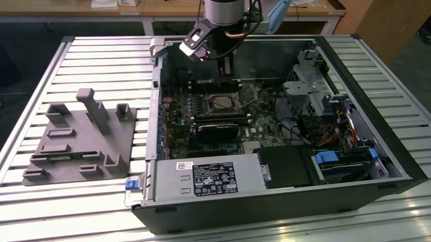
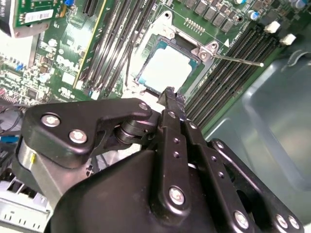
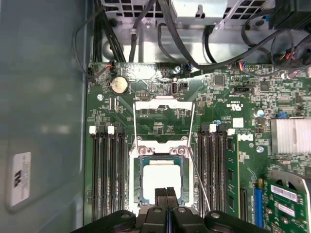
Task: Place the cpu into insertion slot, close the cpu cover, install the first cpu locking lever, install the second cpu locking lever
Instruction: 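Close the cpu cover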
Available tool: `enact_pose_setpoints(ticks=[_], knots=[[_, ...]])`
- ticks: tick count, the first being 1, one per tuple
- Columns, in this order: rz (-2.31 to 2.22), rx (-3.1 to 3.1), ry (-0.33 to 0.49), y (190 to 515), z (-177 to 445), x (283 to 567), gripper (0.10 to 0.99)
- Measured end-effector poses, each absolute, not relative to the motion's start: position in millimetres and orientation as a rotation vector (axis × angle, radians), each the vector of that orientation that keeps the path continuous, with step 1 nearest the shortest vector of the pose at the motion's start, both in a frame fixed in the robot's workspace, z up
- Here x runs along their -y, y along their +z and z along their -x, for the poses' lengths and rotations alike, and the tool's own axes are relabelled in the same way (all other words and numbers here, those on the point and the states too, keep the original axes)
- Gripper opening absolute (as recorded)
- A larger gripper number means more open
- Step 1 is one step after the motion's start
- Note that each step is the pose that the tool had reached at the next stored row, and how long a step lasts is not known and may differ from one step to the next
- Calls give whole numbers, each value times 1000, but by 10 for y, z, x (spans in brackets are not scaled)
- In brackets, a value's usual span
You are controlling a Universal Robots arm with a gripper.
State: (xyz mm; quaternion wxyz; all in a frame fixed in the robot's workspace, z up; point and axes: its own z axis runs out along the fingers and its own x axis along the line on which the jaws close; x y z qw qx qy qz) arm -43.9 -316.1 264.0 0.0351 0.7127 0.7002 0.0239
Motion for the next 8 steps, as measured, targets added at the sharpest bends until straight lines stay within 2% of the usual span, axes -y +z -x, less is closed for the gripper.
enact_pose_setpoints(ticks=[8], knots=[[-2190, -2152, 73, 2712, 437, 3161, 106]])
